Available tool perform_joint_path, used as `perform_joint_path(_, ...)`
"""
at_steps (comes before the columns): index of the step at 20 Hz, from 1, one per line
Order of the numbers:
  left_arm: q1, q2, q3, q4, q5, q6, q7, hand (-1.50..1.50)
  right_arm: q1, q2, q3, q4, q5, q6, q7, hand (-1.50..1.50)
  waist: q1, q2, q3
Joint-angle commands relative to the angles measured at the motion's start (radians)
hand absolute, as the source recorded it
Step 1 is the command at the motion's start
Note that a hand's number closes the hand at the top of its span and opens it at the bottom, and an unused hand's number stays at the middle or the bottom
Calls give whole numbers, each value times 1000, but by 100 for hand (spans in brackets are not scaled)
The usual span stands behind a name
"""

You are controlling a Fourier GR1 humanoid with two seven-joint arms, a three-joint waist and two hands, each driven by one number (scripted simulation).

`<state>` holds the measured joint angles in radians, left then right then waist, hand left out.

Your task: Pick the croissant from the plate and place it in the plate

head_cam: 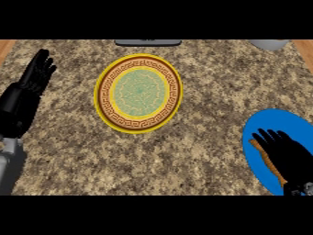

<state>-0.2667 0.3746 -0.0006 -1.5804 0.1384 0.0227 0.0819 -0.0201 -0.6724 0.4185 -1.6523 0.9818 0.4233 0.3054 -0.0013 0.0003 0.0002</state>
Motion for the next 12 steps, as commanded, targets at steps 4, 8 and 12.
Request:
perform_joint_path(4,26,-41,10,-29,-39,-13,-2,0,-43,87,-10,204,131,-71,-48,-150,4,0,0)
perform_joint_path(8,-58,-50,33,53,-36,-23,-5,0,-74,126,-24,280,128,-161,-143,150,3,2,0)
perform_joint_path(12,-13,1,59,-39,5,-67,59,0,-94,113,-37,321,197,-377,-222,150,13,1,1)
